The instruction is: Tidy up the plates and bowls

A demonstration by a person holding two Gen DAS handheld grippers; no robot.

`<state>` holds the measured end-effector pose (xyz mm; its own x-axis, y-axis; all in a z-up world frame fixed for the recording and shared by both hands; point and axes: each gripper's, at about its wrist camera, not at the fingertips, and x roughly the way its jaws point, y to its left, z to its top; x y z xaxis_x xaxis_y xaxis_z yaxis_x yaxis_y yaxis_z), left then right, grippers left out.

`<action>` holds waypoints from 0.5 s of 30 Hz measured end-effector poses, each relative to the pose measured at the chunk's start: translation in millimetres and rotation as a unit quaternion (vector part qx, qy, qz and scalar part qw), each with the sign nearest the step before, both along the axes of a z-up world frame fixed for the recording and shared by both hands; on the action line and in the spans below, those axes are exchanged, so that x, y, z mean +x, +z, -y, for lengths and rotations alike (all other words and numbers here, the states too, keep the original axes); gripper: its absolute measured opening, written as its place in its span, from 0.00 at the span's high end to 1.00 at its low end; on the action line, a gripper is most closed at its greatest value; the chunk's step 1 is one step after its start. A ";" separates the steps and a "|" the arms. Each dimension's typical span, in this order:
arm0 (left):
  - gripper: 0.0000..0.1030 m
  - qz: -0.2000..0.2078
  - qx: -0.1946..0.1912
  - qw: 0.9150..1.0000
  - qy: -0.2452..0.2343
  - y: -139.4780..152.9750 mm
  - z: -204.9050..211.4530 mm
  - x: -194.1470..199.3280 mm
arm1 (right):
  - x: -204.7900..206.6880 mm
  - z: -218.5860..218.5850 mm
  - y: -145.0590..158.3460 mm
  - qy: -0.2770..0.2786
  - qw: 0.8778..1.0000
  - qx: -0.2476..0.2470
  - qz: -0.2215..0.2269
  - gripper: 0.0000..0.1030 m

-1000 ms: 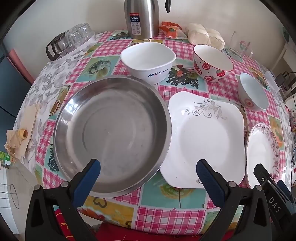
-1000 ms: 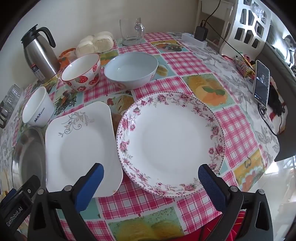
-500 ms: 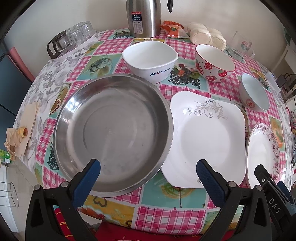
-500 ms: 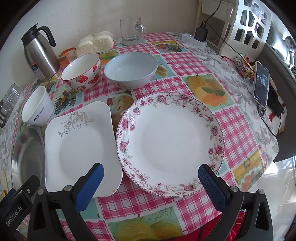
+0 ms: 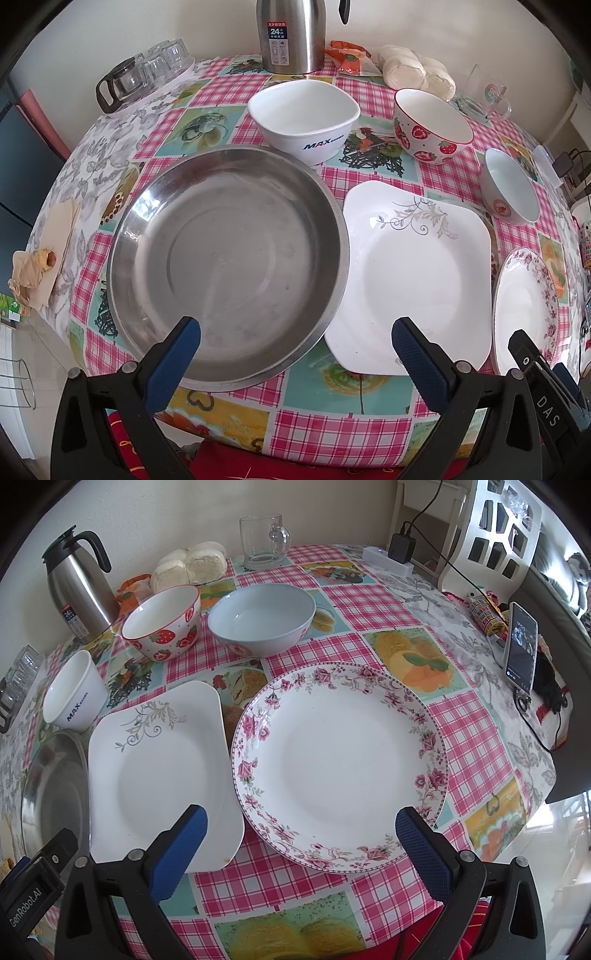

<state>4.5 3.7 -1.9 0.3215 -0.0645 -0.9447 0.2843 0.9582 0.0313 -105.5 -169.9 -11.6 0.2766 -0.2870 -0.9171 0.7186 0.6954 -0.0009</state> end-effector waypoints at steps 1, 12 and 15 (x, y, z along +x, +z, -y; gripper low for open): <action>0.00 0.000 0.000 1.000 0.000 0.0 -0.5 -0.1 | -0.3 -0.1 0.0 0.000 1.000 0.000 0.000 0.00; 0.00 -0.003 -0.006 1.000 0.007 -1.1 -8.1 3.5 | 2.0 -4.8 -1.3 0.004 1.000 0.006 -0.005 0.00; 0.00 -0.007 -0.026 0.999 0.029 0.4 -21.9 10.2 | 6.3 -11.2 -0.4 0.015 1.000 -0.007 -0.002 0.00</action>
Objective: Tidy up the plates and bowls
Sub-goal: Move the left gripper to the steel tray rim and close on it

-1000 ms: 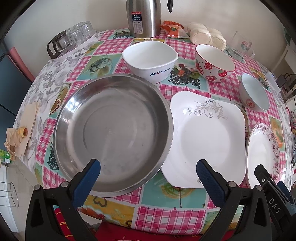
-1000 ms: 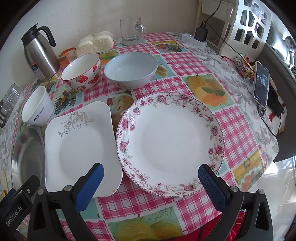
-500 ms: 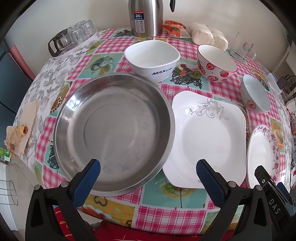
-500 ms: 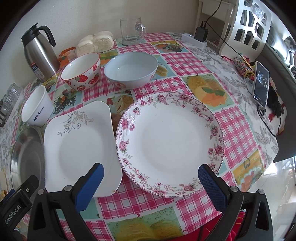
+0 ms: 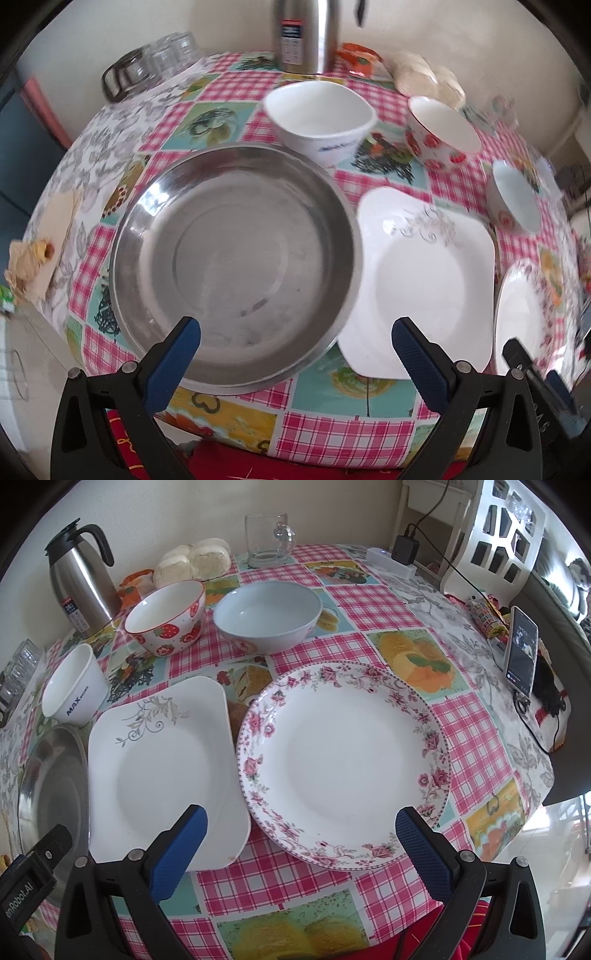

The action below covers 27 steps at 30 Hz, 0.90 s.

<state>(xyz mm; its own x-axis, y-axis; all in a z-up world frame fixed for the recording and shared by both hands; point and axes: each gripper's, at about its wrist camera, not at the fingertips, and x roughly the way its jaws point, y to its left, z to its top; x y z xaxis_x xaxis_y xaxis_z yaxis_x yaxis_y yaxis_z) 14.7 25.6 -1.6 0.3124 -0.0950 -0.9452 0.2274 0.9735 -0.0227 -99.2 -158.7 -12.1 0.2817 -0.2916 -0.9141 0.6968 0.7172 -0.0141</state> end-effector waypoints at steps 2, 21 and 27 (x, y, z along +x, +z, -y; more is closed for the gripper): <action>0.00 -0.001 -0.019 0.999 0.029 1.2 -14.7 5.6 | 3.6 -6.0 2.0 0.012 1.000 -0.004 0.015 0.00; 0.00 0.033 -0.135 0.960 0.243 -11.1 -149.8 60.0 | 70.6 -78.9 13.1 0.187 0.976 -0.019 0.113 0.00; 0.00 0.016 -0.129 0.965 0.226 -20.5 -153.6 69.3 | 82.4 -89.0 6.3 0.200 0.974 -0.009 0.109 0.00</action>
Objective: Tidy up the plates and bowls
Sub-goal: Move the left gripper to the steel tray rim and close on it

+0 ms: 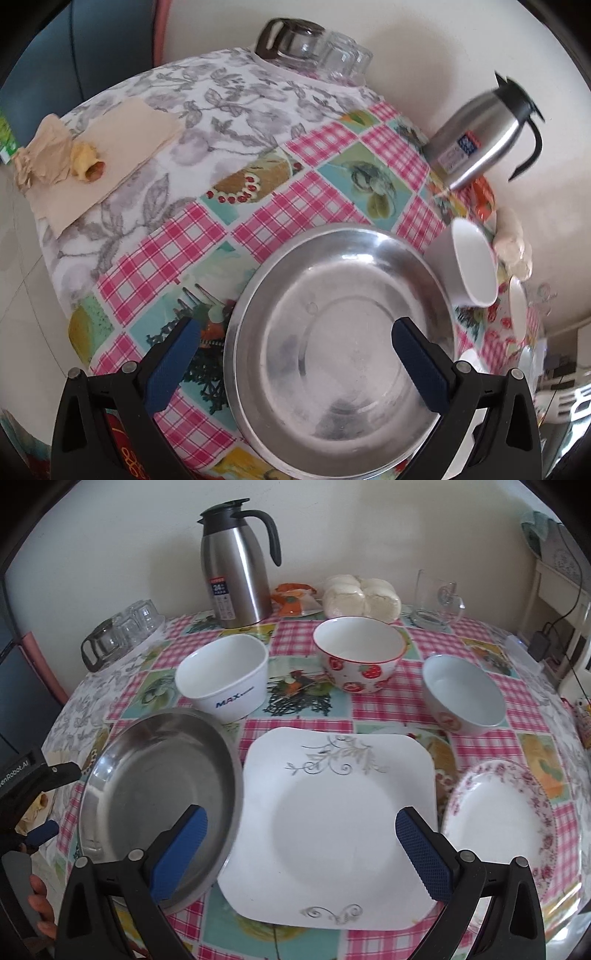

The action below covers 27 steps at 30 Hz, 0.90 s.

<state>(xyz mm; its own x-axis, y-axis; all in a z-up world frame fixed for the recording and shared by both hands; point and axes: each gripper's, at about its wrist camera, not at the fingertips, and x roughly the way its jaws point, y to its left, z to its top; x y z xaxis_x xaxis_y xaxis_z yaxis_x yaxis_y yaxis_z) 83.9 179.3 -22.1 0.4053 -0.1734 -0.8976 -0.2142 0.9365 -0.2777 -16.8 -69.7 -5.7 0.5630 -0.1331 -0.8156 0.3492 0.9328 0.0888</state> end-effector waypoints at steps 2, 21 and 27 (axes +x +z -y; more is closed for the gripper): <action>0.00 -0.005 0.019 1.000 -0.008 -1.6 2.5 0.3 | 3.5 -3.0 -1.1 0.006 1.000 -0.005 -0.001 0.00; 0.00 -0.049 0.067 0.996 -0.020 -31.9 8.4 15.1 | 38.2 -16.9 -18.5 0.054 0.998 0.016 -0.017 0.00; 0.00 -0.056 0.070 0.996 -0.007 -39.6 4.3 22.5 | 48.7 -19.6 -23.6 0.058 0.998 0.016 -0.021 0.00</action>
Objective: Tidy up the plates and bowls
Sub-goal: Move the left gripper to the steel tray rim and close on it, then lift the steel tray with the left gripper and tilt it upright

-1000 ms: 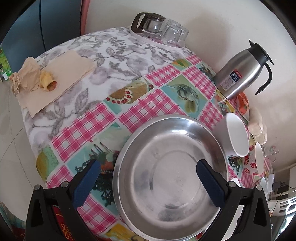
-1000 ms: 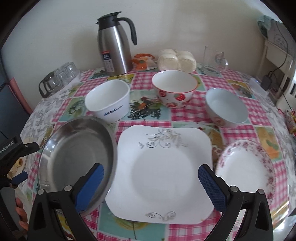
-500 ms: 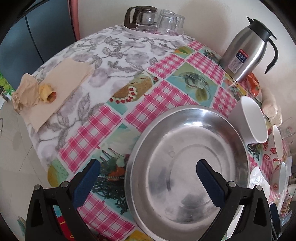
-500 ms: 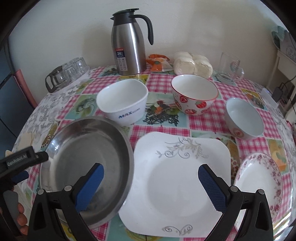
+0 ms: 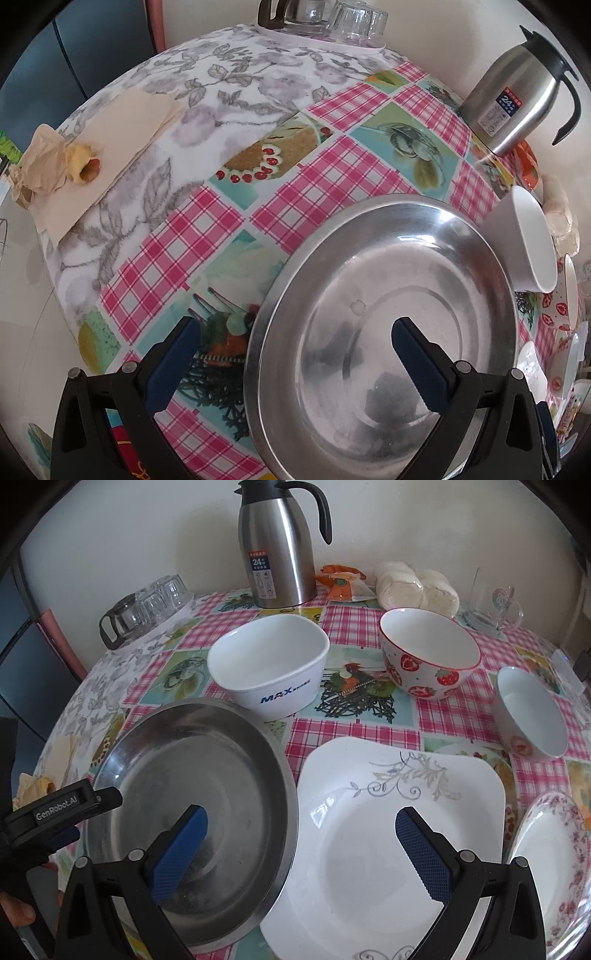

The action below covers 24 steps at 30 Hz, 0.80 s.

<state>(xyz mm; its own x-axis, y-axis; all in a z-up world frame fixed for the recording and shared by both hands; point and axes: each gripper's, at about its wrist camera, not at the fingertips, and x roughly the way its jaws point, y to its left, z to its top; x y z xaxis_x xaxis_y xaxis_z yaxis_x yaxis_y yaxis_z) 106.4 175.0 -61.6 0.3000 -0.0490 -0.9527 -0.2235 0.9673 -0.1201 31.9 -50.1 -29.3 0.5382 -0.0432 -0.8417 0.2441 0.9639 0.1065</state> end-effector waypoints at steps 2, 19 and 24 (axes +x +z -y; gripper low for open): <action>0.00 -0.003 0.006 1.000 0.004 -2.6 -1.2 2.1 | 2.3 0.7 -0.2 -0.002 1.000 -0.004 0.001 0.00; 0.38 -0.005 -0.029 1.000 -0.004 -19.6 -4.3 2.0 | 5.7 2.2 -14.1 0.027 0.996 0.082 -0.012 0.60; 0.53 -0.002 -0.029 0.999 0.012 -15.9 -12.5 -0.8 | 4.7 0.5 -15.2 0.030 0.995 0.089 -0.016 0.70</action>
<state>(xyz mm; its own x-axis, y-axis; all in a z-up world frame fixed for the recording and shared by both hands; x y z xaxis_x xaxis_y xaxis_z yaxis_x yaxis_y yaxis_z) 105.6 187.5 -77.6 0.2981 -0.0978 -0.9495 -0.2472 0.9529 -0.1758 36.6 -50.7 -44.5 0.5089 0.1395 -0.8494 0.1925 0.9433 0.2703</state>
